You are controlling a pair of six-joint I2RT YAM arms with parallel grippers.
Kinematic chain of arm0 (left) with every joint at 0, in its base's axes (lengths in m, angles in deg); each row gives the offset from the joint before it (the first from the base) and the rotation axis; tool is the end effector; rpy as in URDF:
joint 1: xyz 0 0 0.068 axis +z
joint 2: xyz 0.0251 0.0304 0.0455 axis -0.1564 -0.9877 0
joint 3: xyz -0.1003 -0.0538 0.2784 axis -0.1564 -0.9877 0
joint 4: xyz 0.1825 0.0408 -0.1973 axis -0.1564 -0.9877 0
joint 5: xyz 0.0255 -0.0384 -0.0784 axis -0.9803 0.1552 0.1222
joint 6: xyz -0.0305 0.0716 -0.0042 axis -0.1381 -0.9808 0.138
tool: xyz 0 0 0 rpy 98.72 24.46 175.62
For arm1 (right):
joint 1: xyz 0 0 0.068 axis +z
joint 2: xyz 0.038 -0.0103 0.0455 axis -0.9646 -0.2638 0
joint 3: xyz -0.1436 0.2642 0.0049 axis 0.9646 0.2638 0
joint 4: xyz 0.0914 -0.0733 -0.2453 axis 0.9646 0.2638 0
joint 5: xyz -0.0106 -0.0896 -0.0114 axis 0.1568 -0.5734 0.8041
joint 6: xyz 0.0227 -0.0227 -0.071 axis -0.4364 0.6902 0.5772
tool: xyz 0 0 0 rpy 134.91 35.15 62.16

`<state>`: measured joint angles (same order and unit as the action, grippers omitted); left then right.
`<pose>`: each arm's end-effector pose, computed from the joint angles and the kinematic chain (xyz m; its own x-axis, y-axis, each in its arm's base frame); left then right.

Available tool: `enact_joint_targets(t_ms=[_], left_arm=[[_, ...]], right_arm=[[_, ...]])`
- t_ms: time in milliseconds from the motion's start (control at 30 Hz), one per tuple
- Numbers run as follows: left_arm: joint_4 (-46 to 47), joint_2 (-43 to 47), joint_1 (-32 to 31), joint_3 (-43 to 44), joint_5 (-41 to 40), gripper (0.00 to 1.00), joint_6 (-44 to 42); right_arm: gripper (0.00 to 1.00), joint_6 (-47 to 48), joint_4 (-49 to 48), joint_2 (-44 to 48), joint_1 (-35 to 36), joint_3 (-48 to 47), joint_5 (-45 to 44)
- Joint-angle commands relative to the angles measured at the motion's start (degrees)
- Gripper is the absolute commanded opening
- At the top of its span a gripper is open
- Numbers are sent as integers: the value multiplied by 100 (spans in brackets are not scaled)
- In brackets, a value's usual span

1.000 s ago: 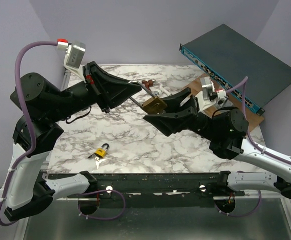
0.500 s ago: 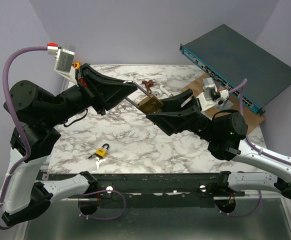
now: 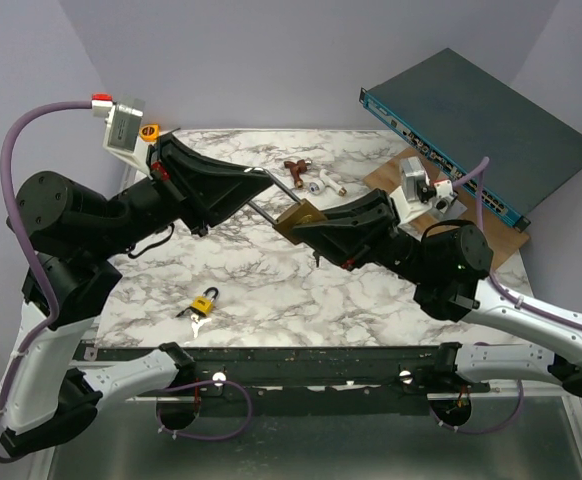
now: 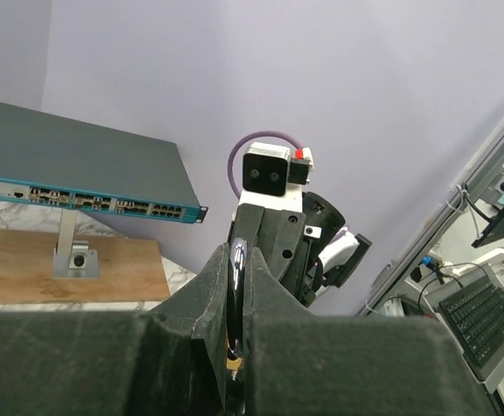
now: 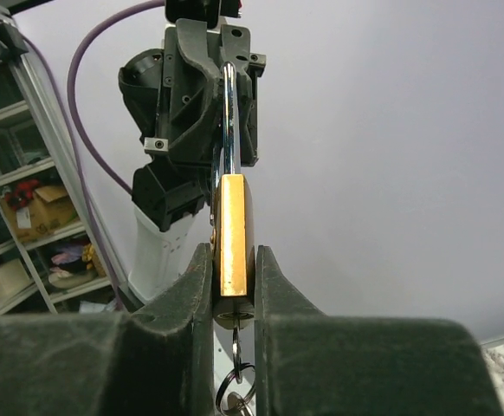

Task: Lock with the key
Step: Lock the lock.

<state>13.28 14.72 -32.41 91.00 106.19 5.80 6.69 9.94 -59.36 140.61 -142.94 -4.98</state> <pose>0.0790 -0.1060 0.6310 -0.3196 -0.4603 -0.8282 0.8751 0.1920 -0.4443 0.0889 0.2240 0.5191 -0.2369 0.6238 -0.7448 -0.9545 -0.0065 0.2981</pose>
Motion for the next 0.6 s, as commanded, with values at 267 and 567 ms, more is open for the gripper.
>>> enact_joint_targets(t_ms=[267, 567], left_arm=[[-1013, 601, -9, -734, 623, 46, -1206], [-1526, 716, -8, -1396, 1639, 47, -1581]], right_arm=[[1, 289, 2378, 1074, 11, -135, 401], [1, 383, 4392, 1279, 10, -510, 1366]])
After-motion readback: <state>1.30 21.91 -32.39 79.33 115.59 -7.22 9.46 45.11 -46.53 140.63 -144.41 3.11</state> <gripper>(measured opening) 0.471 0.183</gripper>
